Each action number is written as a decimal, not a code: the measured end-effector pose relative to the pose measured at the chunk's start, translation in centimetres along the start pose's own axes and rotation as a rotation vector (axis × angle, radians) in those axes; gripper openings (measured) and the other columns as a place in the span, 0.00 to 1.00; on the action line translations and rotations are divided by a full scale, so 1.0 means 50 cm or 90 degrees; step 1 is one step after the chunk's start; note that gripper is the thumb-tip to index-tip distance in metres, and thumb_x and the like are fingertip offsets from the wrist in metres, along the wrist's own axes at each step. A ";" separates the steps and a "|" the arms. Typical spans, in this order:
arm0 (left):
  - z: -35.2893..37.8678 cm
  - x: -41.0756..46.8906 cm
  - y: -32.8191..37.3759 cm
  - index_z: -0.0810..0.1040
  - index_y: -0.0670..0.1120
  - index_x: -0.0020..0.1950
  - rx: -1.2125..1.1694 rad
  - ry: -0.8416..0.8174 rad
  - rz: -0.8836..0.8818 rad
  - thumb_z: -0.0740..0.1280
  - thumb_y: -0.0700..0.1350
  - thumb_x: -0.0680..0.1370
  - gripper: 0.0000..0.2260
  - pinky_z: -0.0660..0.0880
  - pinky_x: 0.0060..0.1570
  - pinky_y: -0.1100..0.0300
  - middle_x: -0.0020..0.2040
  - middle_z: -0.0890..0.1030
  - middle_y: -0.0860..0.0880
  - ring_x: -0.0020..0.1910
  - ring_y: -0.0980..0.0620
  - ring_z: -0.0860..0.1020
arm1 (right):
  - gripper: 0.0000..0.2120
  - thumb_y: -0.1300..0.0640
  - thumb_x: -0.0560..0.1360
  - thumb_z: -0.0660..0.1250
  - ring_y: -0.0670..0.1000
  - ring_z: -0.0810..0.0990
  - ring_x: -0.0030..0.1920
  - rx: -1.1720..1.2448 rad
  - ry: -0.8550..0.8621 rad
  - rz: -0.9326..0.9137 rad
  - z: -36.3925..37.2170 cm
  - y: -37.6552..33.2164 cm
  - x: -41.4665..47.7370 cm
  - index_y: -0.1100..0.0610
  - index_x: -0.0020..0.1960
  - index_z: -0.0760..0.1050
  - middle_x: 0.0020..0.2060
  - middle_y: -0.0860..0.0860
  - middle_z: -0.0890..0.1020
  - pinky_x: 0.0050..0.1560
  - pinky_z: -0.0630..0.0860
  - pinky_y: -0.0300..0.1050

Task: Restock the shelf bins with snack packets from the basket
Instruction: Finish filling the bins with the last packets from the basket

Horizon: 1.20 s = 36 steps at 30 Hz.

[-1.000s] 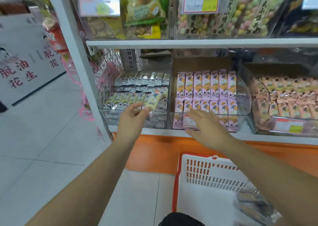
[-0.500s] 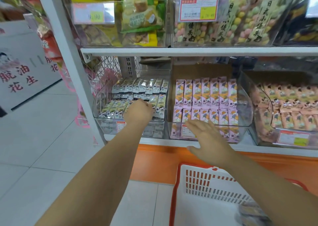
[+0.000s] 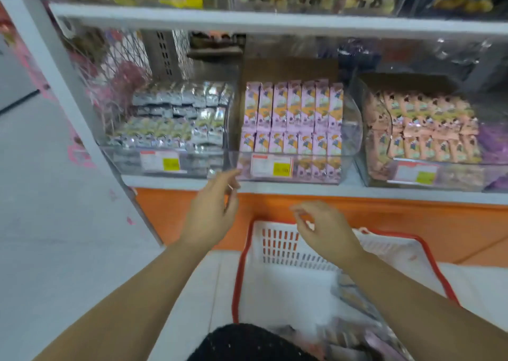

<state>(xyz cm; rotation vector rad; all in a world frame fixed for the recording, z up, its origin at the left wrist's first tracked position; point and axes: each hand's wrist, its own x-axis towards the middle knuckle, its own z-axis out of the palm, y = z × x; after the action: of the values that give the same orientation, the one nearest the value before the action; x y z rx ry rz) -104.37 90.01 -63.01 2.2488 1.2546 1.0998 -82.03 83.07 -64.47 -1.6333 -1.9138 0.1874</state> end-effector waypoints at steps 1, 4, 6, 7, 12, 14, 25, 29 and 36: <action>0.034 -0.028 -0.013 0.73 0.48 0.65 -0.006 -0.052 -0.039 0.61 0.41 0.76 0.17 0.75 0.47 0.54 0.50 0.79 0.51 0.44 0.52 0.77 | 0.11 0.61 0.74 0.65 0.50 0.81 0.49 0.006 -0.058 0.063 0.009 0.025 -0.023 0.55 0.54 0.81 0.47 0.49 0.84 0.51 0.78 0.47; 0.124 -0.085 -0.051 0.71 0.47 0.68 0.022 -0.211 -0.115 0.59 0.44 0.76 0.19 0.74 0.55 0.50 0.58 0.77 0.46 0.54 0.44 0.77 | 0.11 0.60 0.76 0.64 0.49 0.81 0.53 -0.021 -0.230 0.227 0.037 0.117 -0.093 0.53 0.56 0.79 0.51 0.48 0.83 0.58 0.74 0.43; 0.165 -0.107 -0.070 0.65 0.47 0.73 0.085 -0.319 -0.138 0.61 0.43 0.78 0.22 0.67 0.65 0.53 0.68 0.70 0.46 0.65 0.45 0.70 | 0.10 0.57 0.77 0.63 0.50 0.79 0.55 -0.043 -0.333 0.303 0.047 0.177 -0.141 0.50 0.56 0.77 0.55 0.49 0.81 0.57 0.72 0.41; 0.181 -0.116 -0.078 0.60 0.47 0.75 0.113 -0.363 -0.145 0.61 0.43 0.79 0.25 0.63 0.68 0.55 0.72 0.65 0.47 0.69 0.46 0.66 | 0.12 0.55 0.77 0.62 0.50 0.77 0.57 -0.080 -0.400 0.339 0.046 0.200 -0.161 0.49 0.60 0.76 0.58 0.49 0.79 0.56 0.70 0.41; 0.237 -0.133 -0.102 0.45 0.47 0.78 0.128 -0.419 -0.151 0.60 0.45 0.80 0.32 0.57 0.73 0.55 0.78 0.42 0.52 0.77 0.50 0.51 | 0.21 0.54 0.78 0.61 0.54 0.73 0.64 -0.120 -0.540 0.480 0.077 0.315 -0.241 0.55 0.70 0.68 0.65 0.54 0.74 0.62 0.69 0.44; 0.249 -0.138 -0.108 0.46 0.47 0.78 0.127 -0.403 -0.145 0.61 0.44 0.80 0.32 0.61 0.71 0.54 0.78 0.40 0.54 0.77 0.50 0.50 | 0.21 0.53 0.78 0.61 0.54 0.72 0.65 -0.160 -0.610 0.477 0.105 0.353 -0.255 0.56 0.70 0.68 0.66 0.54 0.73 0.61 0.69 0.43; 0.270 -0.152 -0.106 0.54 0.52 0.77 0.108 -0.314 -0.181 0.62 0.41 0.78 0.29 0.69 0.67 0.57 0.77 0.45 0.60 0.74 0.56 0.59 | 0.29 0.48 0.79 0.59 0.58 0.61 0.71 -0.293 -0.768 0.409 0.265 0.457 -0.299 0.57 0.76 0.56 0.73 0.56 0.60 0.68 0.66 0.50; 0.271 -0.153 -0.114 0.54 0.53 0.77 0.116 -0.319 -0.178 0.62 0.42 0.78 0.30 0.72 0.65 0.56 0.77 0.45 0.61 0.73 0.55 0.61 | 0.21 0.49 0.80 0.57 0.56 0.68 0.65 -0.239 -0.715 0.371 0.279 0.419 -0.283 0.53 0.71 0.65 0.68 0.55 0.66 0.64 0.69 0.48; 0.257 -0.145 -0.110 0.63 0.52 0.74 0.146 -0.390 -0.179 0.64 0.41 0.77 0.26 0.63 0.71 0.55 0.78 0.43 0.57 0.76 0.51 0.53 | 0.05 0.61 0.76 0.67 0.43 0.78 0.40 0.233 -0.169 0.397 0.194 0.195 -0.128 0.52 0.44 0.79 0.42 0.46 0.78 0.46 0.75 0.35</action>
<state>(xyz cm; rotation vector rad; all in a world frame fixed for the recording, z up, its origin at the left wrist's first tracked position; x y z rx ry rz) -99.94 87.96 -77.97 2.2151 1.3995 0.1426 -78.51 82.01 -79.18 -1.9544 -1.3674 0.9849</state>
